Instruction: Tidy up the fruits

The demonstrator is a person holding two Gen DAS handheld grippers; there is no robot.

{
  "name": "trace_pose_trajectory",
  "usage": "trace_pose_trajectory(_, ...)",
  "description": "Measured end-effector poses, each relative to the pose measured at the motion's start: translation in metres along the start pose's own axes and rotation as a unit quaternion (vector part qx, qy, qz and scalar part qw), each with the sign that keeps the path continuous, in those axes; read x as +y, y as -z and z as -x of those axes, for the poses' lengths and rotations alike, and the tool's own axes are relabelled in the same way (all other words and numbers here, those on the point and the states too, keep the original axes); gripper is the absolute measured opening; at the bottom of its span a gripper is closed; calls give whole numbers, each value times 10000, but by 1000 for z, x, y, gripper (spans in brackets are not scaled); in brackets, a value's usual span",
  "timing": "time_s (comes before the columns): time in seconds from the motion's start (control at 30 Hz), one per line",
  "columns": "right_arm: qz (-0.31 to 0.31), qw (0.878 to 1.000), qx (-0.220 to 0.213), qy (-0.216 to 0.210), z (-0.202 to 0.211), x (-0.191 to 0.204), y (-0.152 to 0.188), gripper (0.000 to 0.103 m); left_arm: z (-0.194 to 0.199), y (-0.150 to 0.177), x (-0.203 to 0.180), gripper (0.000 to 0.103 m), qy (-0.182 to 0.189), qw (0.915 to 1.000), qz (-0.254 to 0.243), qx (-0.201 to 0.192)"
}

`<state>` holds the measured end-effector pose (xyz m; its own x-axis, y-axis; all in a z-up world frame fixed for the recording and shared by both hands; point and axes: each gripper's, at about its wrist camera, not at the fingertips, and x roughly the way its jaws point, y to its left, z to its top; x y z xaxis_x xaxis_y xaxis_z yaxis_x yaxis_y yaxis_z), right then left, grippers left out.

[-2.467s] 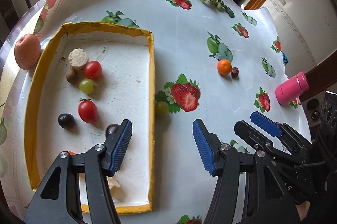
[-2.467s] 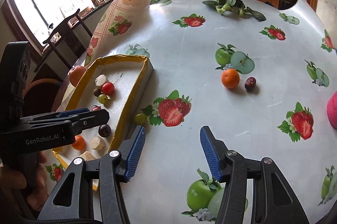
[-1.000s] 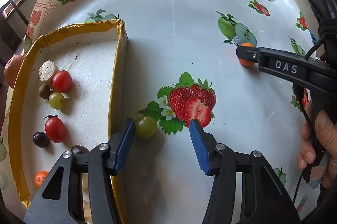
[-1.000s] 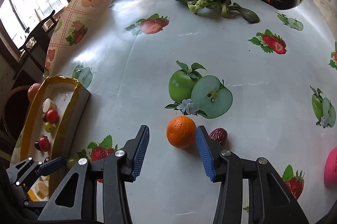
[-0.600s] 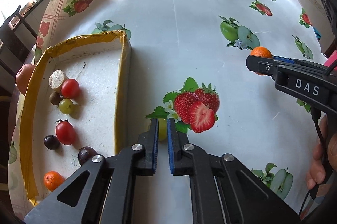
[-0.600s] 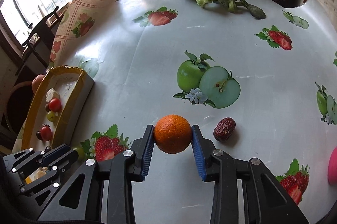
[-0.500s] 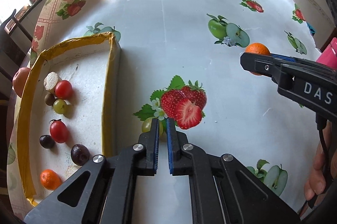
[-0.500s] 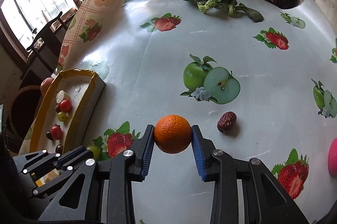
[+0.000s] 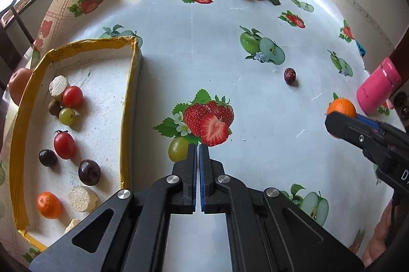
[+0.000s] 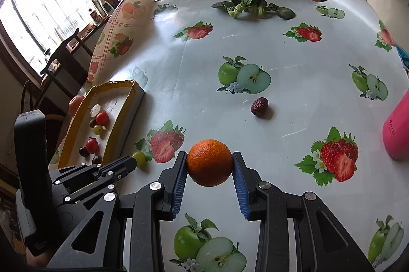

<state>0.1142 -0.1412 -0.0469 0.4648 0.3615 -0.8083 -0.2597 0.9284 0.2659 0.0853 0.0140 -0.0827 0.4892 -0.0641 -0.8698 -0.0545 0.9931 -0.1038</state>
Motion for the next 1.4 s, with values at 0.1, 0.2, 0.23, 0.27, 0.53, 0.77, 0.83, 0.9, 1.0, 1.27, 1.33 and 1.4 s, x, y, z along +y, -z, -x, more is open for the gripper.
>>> trace_pose_trajectory(0.1,-62,10000,-55,-39,11,-2,7,35,10,5,18,0,375,9987,336,-91)
trace_pose_trajectory(0.2,-165,9997,-123,-115,20,-4,14,35,25,12,32,0,651,9962,536,-213)
trace_pose_trajectory(0.23,-198,9996,-137,-142,22,-4,16,35,30,15,36,0,735,9953,585,-235)
trace_pose_trajectory(0.27,-219,9995,-150,-168,24,-4,18,35,35,18,40,0,833,9942,634,-261)
trace_pose_trajectory(0.53,-136,9992,-109,-355,29,8,33,35,68,36,62,0,1034,9907,811,-360)
trace_pose_trajectory(0.77,-43,9992,23,-404,19,20,39,35,48,25,53,1,547,9959,719,-47)
trace_pose_trajectory(0.83,-53,9991,50,-408,18,21,40,35,32,17,44,10,443,9968,657,34)
trace_pose_trajectory(0.9,-18,9992,60,-406,19,24,43,35,13,8,32,12,222,9983,510,166)
trace_pose_trajectory(1.0,-19,9992,84,-389,21,23,46,35,-9,-2,16,14,25,9991,310,301)
trace_pose_trajectory(1.27,-268,9992,75,-270,25,1,48,35,-33,-22,-13,19,-370,9979,-460,277)
trace_pose_trajectory(1.33,-281,9993,72,-255,25,-1,47,35,-36,-21,-13,18,-161,9982,-448,369)
trace_pose_trajectory(1.4,-281,9992,82,-269,24,-1,45,35,-40,-18,-13,18,71,9980,-353,526)
